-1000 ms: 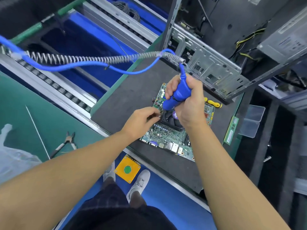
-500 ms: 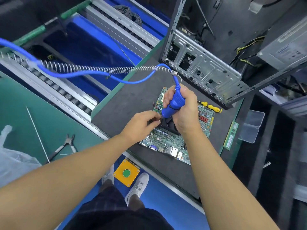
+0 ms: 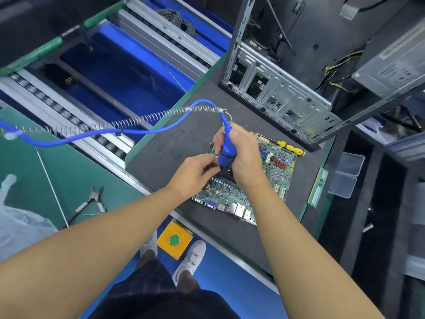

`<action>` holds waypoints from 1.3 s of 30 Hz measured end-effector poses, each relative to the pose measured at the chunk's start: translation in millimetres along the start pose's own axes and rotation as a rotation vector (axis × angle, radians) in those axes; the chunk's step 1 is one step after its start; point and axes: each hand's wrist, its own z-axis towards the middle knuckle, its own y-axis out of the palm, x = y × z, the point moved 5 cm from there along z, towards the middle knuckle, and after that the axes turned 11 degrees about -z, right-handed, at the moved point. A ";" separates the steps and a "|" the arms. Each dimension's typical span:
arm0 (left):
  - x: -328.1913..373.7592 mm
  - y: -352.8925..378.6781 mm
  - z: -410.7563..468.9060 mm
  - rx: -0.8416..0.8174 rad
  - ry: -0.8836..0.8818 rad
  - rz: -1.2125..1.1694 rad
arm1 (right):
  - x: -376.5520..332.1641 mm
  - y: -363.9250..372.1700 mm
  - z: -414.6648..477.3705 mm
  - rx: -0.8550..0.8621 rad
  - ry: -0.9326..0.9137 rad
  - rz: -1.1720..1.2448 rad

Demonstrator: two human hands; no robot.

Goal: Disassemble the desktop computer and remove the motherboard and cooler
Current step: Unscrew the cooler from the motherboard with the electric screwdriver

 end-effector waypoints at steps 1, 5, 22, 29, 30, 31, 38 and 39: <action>0.7 -0.2 0.3 0.000 -0.003 0.002 | -1.2 1.0 -0.3 0.000 0.002 0.000; 0.8 0.8 1.6 -0.002 -0.025 0.009 | -1.1 -7.8 2.7 0.024 0.048 0.053; 1.1 -0.3 -1.0 0.022 0.004 0.022 | 0.5 -8.8 8.0 -0.009 0.023 0.020; -2.0 1.6 -1.7 0.035 -0.038 0.022 | 2.4 -8.9 8.7 -0.013 0.009 0.037; -2.6 1.3 -1.7 0.030 -0.038 0.025 | 2.6 -9.0 9.2 -0.014 0.009 0.045; -3.6 1.6 -1.6 0.019 -0.038 0.033 | 2.7 -9.1 9.5 -0.015 0.007 0.052; -5.6 4.7 -1.7 0.008 -0.020 0.103 | 2.0 -8.0 9.8 -0.020 0.006 0.046; -5.9 4.7 -1.7 0.008 -0.019 0.102 | 1.6 -8.2 10.1 -0.019 0.007 0.047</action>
